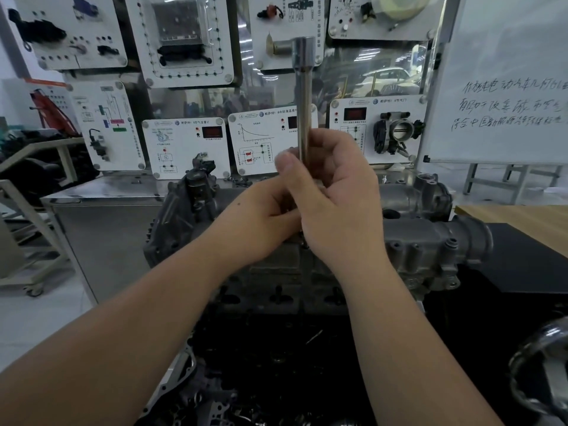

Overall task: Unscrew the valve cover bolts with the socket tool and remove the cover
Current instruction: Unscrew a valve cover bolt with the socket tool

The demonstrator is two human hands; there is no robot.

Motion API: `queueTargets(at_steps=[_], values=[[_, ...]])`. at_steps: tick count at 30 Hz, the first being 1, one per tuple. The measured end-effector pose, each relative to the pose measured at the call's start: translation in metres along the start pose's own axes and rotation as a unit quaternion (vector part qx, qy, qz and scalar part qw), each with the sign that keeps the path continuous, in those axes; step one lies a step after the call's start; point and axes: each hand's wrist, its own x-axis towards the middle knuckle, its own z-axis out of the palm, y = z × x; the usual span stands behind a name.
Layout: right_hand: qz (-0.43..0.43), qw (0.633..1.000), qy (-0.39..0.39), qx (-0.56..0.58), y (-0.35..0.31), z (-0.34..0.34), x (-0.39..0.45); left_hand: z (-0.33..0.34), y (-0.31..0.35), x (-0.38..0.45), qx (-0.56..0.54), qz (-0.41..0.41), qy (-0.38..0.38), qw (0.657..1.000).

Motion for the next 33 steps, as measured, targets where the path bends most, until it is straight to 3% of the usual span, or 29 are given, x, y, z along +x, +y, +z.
queueTargets(at_steps=[7,13,19,22,29,33], values=[[-0.014,0.998,0.044,-0.033,0.003,-0.002,0.001,-0.001,0.000,0.001,0.000,-0.038,-0.021,0.999],[0.004,0.999,0.051,-0.018,0.005,0.001,-0.001,-0.006,0.000,0.007,0.028,-0.020,-0.045,0.998],[-0.006,0.996,0.077,-0.035,-0.013,-0.003,0.023,0.000,0.003,0.010,0.040,-0.001,-0.017,0.999],[0.013,0.998,0.049,-0.042,-0.016,-0.007,0.027,-0.003,0.006,0.015,0.079,-0.017,-0.042,0.996],[0.041,0.999,-0.010,0.002,-0.021,-0.006,0.024,-0.004,0.005,0.015,-0.001,-0.039,-0.070,0.997],[0.014,0.999,-0.005,-0.037,-0.032,-0.001,0.034,-0.004,0.005,0.014,0.012,-0.042,-0.073,0.996]])
